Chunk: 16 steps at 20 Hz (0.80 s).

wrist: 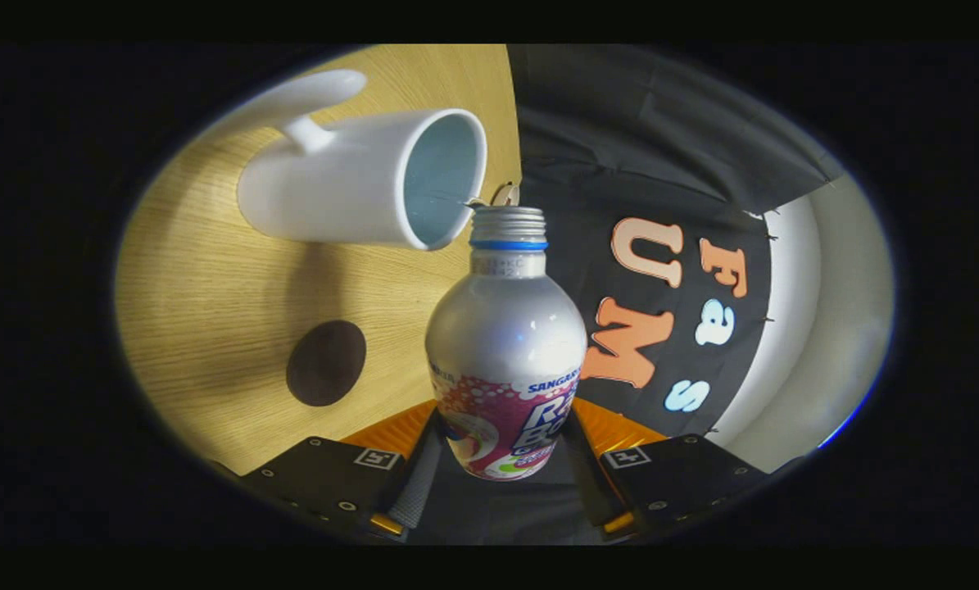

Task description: Take the bottle from table, then pour the juice into the cup, finally place the bottle on the coaster

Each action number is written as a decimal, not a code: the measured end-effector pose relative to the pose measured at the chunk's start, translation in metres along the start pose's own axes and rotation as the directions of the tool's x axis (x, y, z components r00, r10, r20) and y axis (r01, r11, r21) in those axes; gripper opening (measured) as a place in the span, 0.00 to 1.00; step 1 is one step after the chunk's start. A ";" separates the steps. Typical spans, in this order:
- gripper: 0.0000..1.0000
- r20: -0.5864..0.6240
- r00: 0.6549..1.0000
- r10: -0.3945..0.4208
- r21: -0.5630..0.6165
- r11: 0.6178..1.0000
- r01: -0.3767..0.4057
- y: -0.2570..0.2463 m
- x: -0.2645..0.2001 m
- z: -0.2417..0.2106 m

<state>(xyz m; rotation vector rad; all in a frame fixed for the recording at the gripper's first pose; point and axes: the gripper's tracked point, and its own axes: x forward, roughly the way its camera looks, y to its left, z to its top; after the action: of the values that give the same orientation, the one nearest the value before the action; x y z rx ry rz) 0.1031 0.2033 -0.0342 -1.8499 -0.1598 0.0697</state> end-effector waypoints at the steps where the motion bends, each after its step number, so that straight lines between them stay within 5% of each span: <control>1: 0.75 0.000 1.000 -0.002 -0.003 1.000 0.002 -0.002 -0.001 0.001; 16: 0.74 0.000 1.000 -0.022 -0.039 0.999 0.022 -0.023 0.004 0.001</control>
<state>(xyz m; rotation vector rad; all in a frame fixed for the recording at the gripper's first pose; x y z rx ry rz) 0.1048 0.2105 -0.0125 -1.8867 -0.1824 0.0507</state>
